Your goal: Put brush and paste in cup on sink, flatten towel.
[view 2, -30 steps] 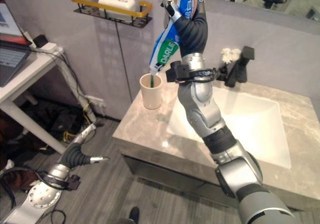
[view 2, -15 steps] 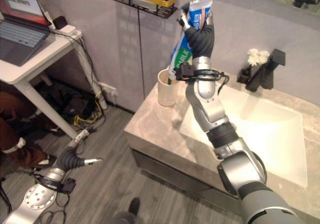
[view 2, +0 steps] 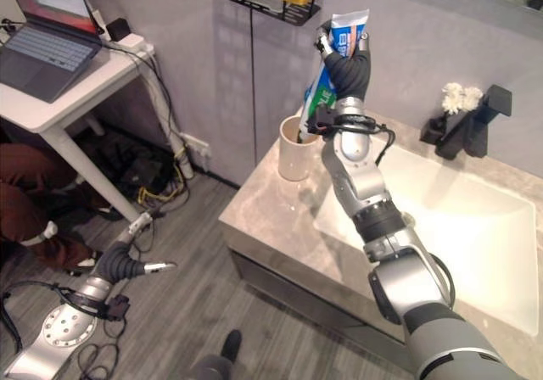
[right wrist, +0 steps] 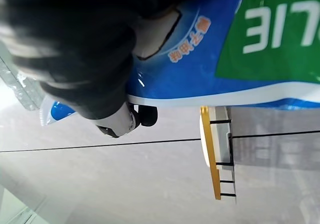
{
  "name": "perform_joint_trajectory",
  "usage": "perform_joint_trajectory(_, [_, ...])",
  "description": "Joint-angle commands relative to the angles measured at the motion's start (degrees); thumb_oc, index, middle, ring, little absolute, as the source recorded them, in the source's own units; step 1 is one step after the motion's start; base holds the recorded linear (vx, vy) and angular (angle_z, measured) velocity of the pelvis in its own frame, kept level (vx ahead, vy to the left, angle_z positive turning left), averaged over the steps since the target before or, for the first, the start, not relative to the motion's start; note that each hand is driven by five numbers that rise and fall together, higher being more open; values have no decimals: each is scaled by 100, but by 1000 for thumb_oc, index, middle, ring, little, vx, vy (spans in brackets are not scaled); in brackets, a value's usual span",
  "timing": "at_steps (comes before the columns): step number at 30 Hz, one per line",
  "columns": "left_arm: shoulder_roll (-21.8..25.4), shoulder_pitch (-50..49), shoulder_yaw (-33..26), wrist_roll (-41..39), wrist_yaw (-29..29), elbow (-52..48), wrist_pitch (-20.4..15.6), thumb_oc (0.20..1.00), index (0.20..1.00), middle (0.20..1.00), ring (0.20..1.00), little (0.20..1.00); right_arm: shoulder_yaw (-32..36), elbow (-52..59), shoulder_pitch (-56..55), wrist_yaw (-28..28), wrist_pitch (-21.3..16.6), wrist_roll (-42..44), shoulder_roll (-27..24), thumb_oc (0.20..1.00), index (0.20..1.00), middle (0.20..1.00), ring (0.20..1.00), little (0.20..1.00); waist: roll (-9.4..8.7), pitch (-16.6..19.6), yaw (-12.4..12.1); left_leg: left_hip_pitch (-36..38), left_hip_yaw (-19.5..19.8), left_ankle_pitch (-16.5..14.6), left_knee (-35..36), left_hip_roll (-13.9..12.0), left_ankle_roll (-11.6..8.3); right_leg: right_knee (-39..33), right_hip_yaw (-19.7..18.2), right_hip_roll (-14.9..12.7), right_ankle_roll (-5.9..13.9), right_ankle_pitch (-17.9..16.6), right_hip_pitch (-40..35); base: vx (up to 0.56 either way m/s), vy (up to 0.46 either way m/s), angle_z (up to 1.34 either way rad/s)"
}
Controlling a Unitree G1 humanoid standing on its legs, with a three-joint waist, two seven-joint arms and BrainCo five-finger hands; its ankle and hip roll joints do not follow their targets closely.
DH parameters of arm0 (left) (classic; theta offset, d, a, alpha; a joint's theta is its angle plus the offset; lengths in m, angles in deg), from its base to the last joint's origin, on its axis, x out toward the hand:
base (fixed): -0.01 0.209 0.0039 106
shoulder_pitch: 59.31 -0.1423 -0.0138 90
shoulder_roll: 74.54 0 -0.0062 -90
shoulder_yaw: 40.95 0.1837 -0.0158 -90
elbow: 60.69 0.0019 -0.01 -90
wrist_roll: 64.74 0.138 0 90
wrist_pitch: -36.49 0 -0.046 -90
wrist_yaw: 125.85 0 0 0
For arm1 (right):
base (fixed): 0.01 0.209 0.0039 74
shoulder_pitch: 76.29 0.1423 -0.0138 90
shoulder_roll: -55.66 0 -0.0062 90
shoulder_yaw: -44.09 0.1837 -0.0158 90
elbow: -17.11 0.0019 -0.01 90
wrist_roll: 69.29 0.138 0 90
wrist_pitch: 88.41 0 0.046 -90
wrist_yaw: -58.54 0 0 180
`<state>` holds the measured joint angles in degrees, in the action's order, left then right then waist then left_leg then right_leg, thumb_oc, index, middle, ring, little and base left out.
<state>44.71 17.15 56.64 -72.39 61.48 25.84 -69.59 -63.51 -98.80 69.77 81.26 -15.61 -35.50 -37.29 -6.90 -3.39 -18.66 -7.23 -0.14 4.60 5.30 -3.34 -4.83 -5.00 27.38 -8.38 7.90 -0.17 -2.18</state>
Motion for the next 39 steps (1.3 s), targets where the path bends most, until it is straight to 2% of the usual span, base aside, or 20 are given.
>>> perform_joint_trajectory(1, [568,-14,83,124,63,-225,-249,1000,1000,1000,1000,1000,140,193,623,53,-306,-78,-356,200,200,200,200,200,-269,242,-113,-136,9,97,-30,-129,-133,0,129,-701,457,-772,-270,8,4,3])
perform_joint_trajectory(39, [384,153,268,53,89,-145,-229,1000,1000,1000,1000,1000,-39,-454,464,-96,-164,-66,-9,200,200,200,200,200,-320,117,-101,-143,-70,69,-30,-151,-93,0,34,-672,430,-783,-155,0,1,1])
